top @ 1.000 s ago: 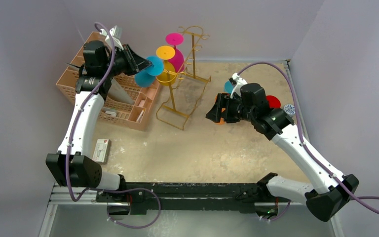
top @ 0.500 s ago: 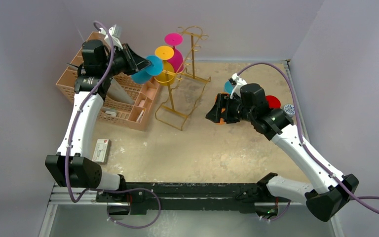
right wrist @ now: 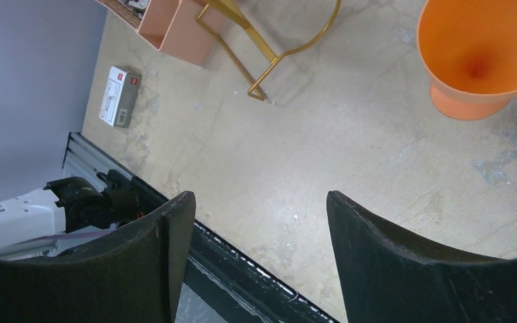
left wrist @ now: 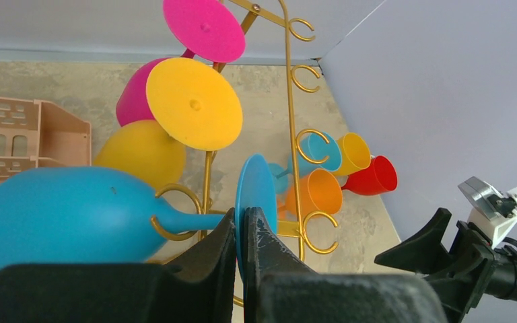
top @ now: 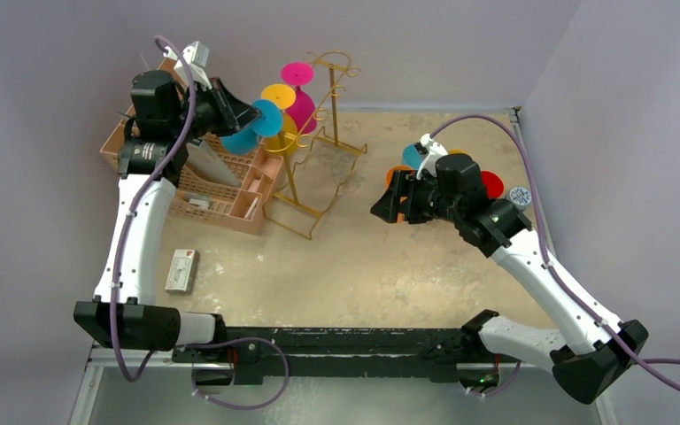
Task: Take the wine glass off the wine glass rack
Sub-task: Pick up the wine glass from the wine rack.
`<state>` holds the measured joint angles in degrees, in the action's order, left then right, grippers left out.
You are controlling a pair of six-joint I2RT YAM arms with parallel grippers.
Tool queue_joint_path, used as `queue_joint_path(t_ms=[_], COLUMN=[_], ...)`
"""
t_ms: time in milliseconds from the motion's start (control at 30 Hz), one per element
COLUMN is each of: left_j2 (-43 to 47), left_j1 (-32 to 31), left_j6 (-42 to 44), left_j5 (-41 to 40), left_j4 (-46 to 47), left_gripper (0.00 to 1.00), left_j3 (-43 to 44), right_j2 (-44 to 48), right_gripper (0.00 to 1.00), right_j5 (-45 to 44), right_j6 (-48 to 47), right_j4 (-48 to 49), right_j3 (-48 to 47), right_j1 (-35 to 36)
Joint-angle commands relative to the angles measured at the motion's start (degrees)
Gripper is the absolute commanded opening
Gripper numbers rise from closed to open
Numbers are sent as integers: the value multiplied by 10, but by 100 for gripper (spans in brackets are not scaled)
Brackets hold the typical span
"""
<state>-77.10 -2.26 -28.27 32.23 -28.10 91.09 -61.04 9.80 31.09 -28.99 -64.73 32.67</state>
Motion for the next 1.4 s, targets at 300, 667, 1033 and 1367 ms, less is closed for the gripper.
queue_joint_path(t_ms=[300,667,1033,1367], left_j2=[39,17,-7,-3], left_j1=[7,7,5,1], left_j6=[7,-140,-251,-209], left_j5=[-4,76,124,94], left_j4=[71,186,324,212], left_gripper=[0,0,0,0], left_j3=[2,-86,-142,-100], right_j2=[9,7,1,-17], right_gripper=[74,74,74,74], right_j5=[2,2,3,5], right_j6=[2,2,1,3], right_j4=[18,14,18,40], right_j3=[-1,-2,0,-1], right_j1=[-1,-1,0,-1])
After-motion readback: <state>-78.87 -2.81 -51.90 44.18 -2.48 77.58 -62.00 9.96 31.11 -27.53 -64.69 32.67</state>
